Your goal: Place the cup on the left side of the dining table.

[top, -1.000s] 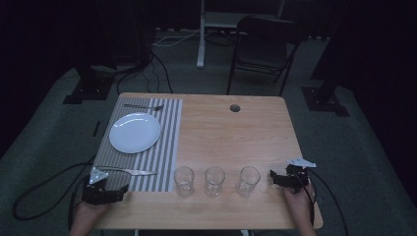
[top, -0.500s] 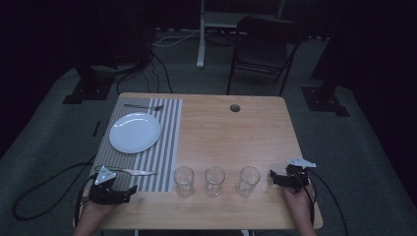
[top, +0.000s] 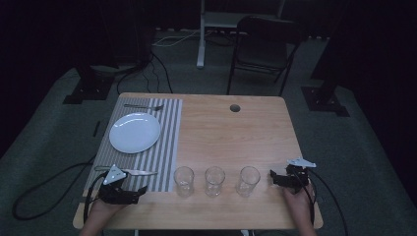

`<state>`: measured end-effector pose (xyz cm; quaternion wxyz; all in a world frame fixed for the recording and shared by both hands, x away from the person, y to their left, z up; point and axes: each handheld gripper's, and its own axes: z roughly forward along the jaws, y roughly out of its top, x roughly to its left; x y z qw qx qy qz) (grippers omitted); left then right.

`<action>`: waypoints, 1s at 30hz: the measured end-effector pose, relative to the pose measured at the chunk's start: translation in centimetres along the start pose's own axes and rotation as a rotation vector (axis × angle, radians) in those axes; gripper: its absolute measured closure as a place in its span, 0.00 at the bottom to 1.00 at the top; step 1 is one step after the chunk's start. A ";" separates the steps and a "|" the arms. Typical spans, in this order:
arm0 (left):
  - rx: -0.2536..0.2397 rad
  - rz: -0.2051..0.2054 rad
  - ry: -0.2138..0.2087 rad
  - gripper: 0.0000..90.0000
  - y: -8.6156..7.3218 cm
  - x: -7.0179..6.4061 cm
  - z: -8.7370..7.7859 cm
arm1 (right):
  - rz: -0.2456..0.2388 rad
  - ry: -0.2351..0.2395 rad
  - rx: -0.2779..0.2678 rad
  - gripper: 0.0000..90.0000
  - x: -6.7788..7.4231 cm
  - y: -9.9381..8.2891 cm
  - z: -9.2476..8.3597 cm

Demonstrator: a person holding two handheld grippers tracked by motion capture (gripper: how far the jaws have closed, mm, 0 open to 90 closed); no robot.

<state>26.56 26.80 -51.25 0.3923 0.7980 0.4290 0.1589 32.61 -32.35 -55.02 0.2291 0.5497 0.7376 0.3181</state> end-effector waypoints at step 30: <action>-0.111 0.145 -0.207 0.05 6.8 -5.2 -0.3 | 0.000 0.000 0.000 0.14 0.0 0.0 0.0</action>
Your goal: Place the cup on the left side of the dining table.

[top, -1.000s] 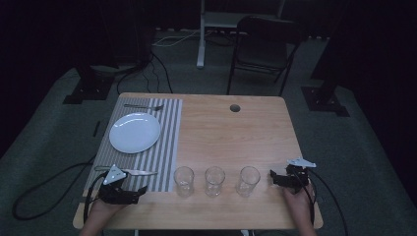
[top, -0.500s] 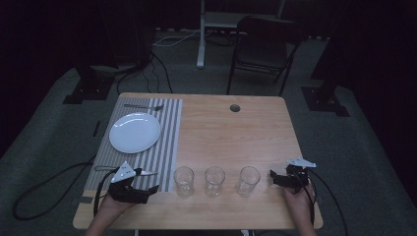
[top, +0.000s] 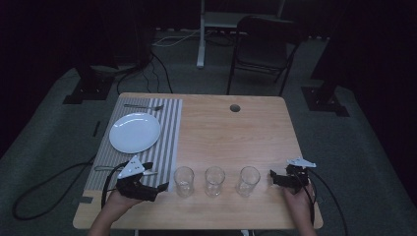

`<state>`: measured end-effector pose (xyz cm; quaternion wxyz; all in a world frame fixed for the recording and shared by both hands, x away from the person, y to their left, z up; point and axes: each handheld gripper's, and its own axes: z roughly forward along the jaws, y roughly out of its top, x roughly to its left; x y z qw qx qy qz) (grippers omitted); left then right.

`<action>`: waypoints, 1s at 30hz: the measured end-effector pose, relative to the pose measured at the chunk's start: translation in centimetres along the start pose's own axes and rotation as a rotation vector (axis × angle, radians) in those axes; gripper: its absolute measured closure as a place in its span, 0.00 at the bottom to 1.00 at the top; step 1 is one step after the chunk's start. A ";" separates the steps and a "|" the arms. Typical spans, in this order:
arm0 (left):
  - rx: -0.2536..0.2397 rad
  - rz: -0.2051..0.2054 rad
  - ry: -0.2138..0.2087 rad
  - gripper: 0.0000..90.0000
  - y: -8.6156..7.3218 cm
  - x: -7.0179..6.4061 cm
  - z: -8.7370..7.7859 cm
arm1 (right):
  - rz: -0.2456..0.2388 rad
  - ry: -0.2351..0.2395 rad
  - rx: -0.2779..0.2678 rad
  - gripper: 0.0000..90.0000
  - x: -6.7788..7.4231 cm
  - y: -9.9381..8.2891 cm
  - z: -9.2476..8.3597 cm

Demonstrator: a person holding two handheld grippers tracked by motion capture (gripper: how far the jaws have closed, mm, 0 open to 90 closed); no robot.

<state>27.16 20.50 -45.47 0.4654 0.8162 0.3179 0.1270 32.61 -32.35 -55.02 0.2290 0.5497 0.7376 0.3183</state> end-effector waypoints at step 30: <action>0.100 0.115 -0.168 0.05 6.0 -4.0 7.2 | -0.001 0.000 0.001 0.14 0.0 0.0 0.0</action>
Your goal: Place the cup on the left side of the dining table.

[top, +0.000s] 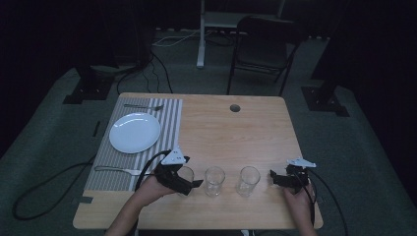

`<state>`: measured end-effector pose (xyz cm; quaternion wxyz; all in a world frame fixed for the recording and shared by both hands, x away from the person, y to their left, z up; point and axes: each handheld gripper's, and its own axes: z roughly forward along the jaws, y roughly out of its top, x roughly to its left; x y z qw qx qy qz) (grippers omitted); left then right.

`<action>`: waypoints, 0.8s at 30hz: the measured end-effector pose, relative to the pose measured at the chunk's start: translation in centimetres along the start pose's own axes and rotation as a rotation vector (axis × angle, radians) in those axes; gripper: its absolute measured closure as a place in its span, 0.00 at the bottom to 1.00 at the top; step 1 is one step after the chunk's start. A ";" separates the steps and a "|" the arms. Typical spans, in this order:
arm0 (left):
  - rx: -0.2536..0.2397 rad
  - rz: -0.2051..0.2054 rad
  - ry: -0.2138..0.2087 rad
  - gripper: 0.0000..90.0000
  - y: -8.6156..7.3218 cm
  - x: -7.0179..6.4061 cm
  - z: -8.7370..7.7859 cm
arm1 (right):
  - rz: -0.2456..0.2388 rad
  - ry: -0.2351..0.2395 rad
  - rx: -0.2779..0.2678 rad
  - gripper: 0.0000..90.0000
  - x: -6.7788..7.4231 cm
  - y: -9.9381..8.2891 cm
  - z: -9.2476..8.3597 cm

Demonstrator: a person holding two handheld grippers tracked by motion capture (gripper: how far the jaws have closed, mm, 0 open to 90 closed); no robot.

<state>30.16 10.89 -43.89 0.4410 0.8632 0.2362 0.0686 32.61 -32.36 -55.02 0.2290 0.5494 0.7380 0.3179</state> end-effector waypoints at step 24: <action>0.244 0.116 -0.017 0.08 3.5 -2.7 5.0 | 0.000 0.000 -0.001 0.14 0.0 0.0 0.0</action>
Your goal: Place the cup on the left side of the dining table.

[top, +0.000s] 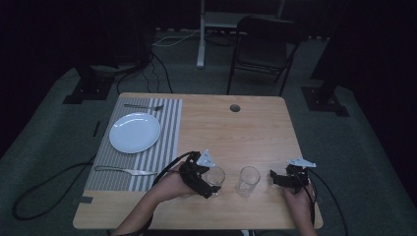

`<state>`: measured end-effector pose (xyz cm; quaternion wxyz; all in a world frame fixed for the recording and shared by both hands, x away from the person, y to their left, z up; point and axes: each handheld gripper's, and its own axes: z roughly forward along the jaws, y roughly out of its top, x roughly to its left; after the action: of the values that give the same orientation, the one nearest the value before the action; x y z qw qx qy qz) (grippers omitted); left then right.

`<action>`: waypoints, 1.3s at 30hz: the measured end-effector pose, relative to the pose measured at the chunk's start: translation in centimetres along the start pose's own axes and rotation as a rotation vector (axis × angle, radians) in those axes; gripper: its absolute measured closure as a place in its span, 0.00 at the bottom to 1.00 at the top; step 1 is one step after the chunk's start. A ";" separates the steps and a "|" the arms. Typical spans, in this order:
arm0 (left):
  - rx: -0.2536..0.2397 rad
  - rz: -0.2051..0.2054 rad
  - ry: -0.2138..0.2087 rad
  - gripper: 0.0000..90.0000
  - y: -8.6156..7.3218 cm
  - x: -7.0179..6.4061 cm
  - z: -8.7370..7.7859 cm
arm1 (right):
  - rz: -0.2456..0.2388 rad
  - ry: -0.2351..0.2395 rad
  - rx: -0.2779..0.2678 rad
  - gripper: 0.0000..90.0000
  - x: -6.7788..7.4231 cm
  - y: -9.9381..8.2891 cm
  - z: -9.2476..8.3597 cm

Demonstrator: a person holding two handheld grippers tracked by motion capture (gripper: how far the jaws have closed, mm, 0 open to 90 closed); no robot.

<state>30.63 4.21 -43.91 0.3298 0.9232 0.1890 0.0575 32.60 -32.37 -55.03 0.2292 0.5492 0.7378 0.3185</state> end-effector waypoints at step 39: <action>0.168 -0.003 0.087 0.32 3.4 0.8 1.3 | 0.000 0.000 0.000 0.14 0.0 0.0 0.0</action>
<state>32.70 1.32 -42.84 0.2428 0.9439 0.2089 0.0808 32.59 -32.38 -55.03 0.2291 0.5491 0.7378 0.3188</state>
